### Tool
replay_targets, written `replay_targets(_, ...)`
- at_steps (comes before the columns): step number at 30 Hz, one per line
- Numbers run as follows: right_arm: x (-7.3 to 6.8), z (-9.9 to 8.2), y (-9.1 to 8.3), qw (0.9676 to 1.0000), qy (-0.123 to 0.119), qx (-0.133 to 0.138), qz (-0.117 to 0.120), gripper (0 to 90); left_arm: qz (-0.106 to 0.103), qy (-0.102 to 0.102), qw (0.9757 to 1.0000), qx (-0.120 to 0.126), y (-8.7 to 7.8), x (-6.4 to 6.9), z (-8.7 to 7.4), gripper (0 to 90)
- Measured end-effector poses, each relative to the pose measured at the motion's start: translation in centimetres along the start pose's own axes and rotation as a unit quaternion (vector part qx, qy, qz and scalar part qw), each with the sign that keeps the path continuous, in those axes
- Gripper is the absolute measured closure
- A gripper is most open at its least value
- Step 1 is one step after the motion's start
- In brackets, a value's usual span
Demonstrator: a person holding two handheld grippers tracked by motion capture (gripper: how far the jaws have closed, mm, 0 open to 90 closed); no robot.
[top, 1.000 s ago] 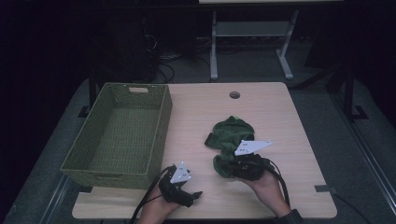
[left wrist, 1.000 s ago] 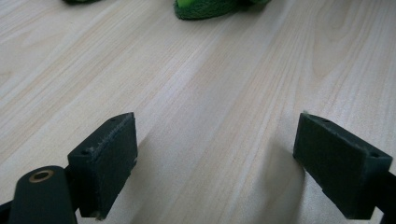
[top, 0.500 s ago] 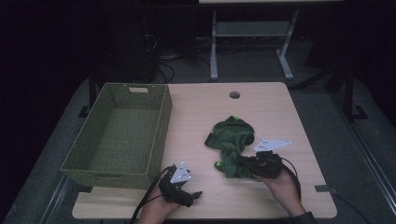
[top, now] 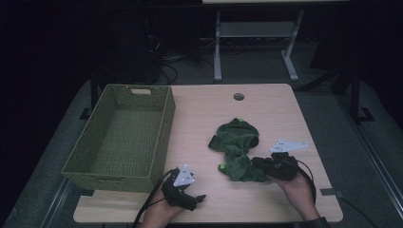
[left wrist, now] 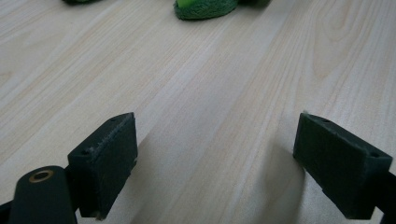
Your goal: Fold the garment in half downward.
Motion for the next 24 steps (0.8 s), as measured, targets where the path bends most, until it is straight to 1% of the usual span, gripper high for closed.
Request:
replay_targets(1, -0.4, 0.8, -0.1, 0.9999, -0.006, 0.009, 0.006, 87.4, 0.0, -0.001, 1.0, 0.001, 0.0, 0.1, 0.0, 12.5)
replay_targets(2, -0.6, 1.0, 0.1, 0.9998, -0.013, 0.009, 0.009, 88.0, 0.0, 0.003, 1.0, 0.001, 0.0, 0.0, 0.0, 12.4)
replay_targets(3, -0.6, 1.0, 0.1, 0.9998, -0.013, 0.009, 0.009, 88.0, 0.0, 0.003, 1.0, 0.001, 0.0, 0.0, 0.0, 12.4)
replay_targets(5, -0.8, 1.1, 0.8, 0.9997, -0.021, 0.009, 0.011, 89.5, 0.0, 0.0, 1.0, 0.001, 0.0, 0.0, 0.0, 12.4)
replay_targets(6, -0.7, 1.0, 1.2, 0.9998, -0.018, 0.006, 0.01, 89.7, 0.0, 0.0, 1.0, 0.001, 0.0, 0.0, 0.0, 12.4)
replay_targets(8, -0.3, 0.5, 2.0, 0.9998, -0.019, -0.004, 0.011, 89.7, -0.001, 0.003, 1.0, -0.001, 0.0, 0.0, 0.0, 12.4)
replay_targets(9, -0.2, 0.1, 2.4, 0.9997, -0.015, -0.014, 0.011, 89.7, -0.001, 0.004, 1.0, -0.001, 0.0, 0.0, 0.0, 12.4)
replay_targets(10, -0.1, -0.3, 2.9, 0.9996, -0.016, -0.02, 0.011, 89.7, -0.001, 0.003, 1.0, -0.001, 0.0, 0.0, 0.0, 12.4)
replay_targets(13, -0.1, -1.5, 3.9, 0.9988, -0.008, -0.046, 0.015, 89.7, -0.001, 0.002, 1.0, -0.001, 0.0, 0.0, 0.0, 12.4)
replay_targets(14, -0.1, -1.5, 3.9, 0.9988, -0.008, -0.046, 0.015, 89.7, -0.001, 0.002, 1.0, -0.001, 0.0, 0.0, 0.0, 12.4)
replay_targets(16, -0.1, -2.1, 4.4, 0.9981, -0.013, -0.059, 0.017, 89.7, -0.001, 0.002, 1.0, -0.002, 0.0, 0.0, 0.0, 12.4)
replay_targets(17, -0.1, -2.7, 4.9, 0.9967, -0.017, -0.077, 0.016, 89.7, -0.001, 0.002, 1.0, -0.001, 0.0, 0.0, 0.0, 12.4)
replay_targets(18, -0.1, -3.0, 5.3, 0.9963, -0.018, -0.083, 0.014, 89.8, -0.001, 0.002, 1.0, -0.001, 0.0, 0.0, 0.0, 12.4)
replay_targets(21, -0.1, -3.4, 5.6, 0.9961, -0.016, -0.085, 0.019, 89.8, -0.001, 0.003, 1.0, -0.001, 0.0, 0.0, 0.0, 12.4)
replay_targets(23, -0.1, -3.3, 5.5, 0.996, -0.019, -0.086, 0.016, 89.7, -0.001, 0.003, 1.0, -0.001, 0.0, 0.0, 0.0, 12.4)
replay_targets(24, -0.1, -3.1, 5.2, 0.9964, -0.019, -0.081, 0.015, 88.3, -0.001, 0.003, 1.0, -0.001, 0.0, 0.0, 0.0, 12.4)
Point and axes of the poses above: each handheld gripper's, and its own axes: y roughly forward along the jaws, z roughly out of its top, x roughly to its right, the point moved 8 cm from there along y, roughly forward along the jaws, and after that the axes turned 14 degrees about x, right-handed, at the moved point
